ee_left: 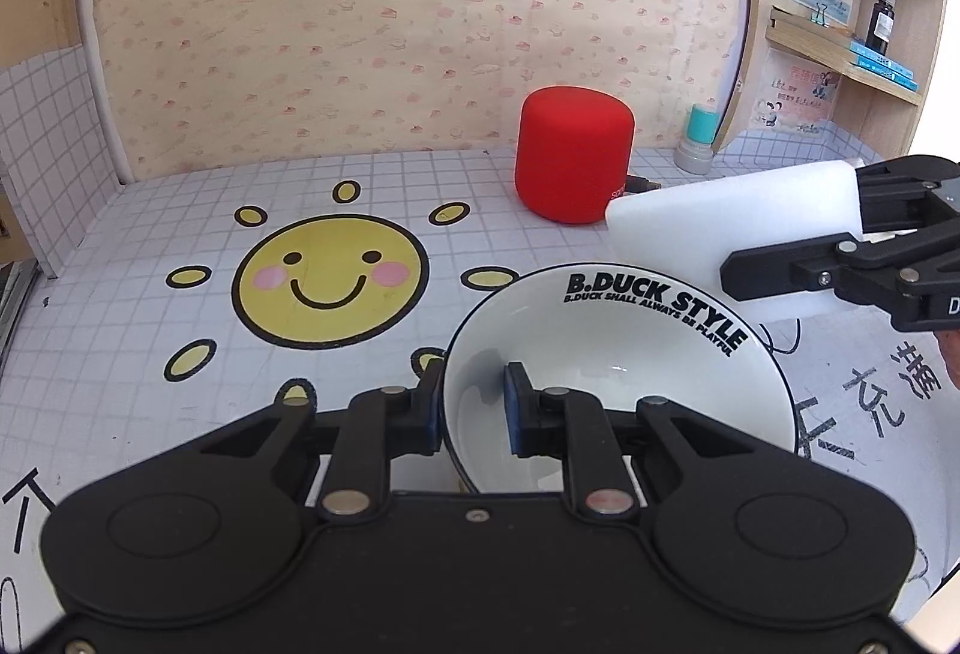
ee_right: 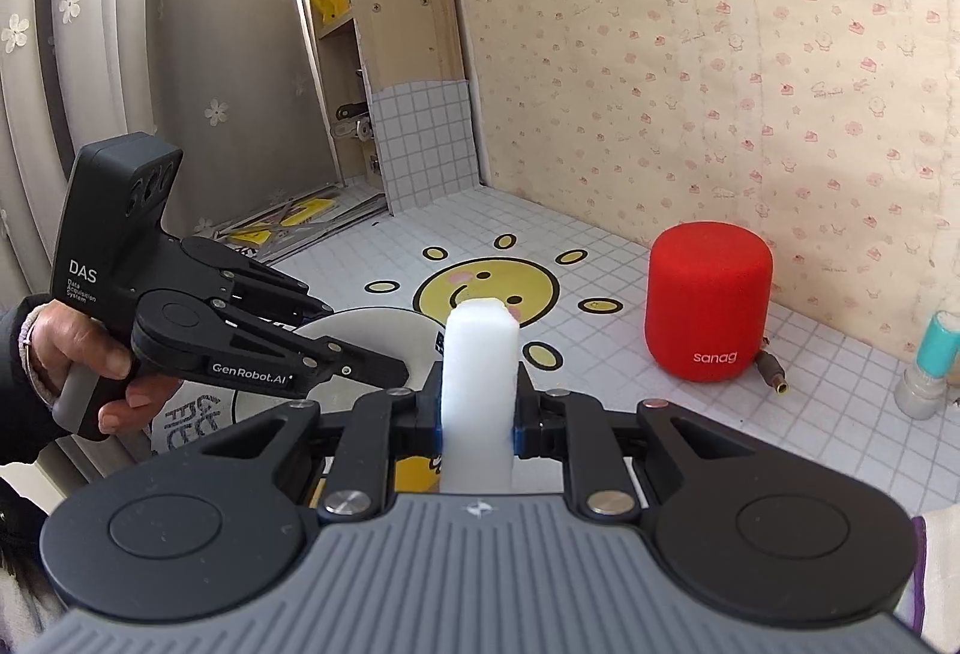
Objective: Clean bowl
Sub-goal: 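Wipe the sponge over the bowl's outer wall with the right gripper, then rub the white sponge back and forth along the bowl's printed outer side with the right gripper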
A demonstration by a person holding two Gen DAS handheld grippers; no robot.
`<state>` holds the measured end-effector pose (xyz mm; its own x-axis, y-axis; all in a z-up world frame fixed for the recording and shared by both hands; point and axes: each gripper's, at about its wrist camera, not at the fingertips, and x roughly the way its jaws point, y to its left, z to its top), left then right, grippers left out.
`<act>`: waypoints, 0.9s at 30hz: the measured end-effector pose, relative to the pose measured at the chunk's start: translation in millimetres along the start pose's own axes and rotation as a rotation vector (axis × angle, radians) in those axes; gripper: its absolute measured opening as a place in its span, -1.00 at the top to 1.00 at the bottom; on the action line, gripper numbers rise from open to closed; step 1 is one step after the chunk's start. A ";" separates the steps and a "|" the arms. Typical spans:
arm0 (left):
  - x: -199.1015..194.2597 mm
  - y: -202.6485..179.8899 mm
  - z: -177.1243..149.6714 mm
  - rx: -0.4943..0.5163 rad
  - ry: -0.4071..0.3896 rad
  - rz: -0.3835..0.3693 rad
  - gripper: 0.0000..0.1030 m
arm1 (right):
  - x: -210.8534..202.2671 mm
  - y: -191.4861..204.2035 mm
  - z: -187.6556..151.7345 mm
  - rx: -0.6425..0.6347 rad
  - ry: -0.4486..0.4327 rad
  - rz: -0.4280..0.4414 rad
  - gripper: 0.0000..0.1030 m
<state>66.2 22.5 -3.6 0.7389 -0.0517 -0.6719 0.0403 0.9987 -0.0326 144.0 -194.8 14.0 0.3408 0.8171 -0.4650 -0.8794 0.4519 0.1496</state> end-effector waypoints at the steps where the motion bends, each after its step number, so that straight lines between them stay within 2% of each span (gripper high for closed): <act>1: -0.2 -0.4 -0.1 0.002 0.000 0.001 0.60 | -1.5 1.3 -2.1 0.002 -0.003 -0.004 0.60; 8: -0.9 -4.6 -1.2 0.007 -0.001 0.006 0.60 | -6.3 -1.5 -7.5 0.032 -0.023 0.002 0.60; 27: -0.5 1.3 1.0 -0.004 0.000 -0.014 0.60 | 44.1 -4.9 25.6 0.000 0.020 0.049 0.60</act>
<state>66.5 23.8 -2.5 0.7381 -0.0654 -0.6715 0.0479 0.9979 -0.0445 171.9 -151.8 15.1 0.2905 0.8307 -0.4749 -0.8947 0.4117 0.1730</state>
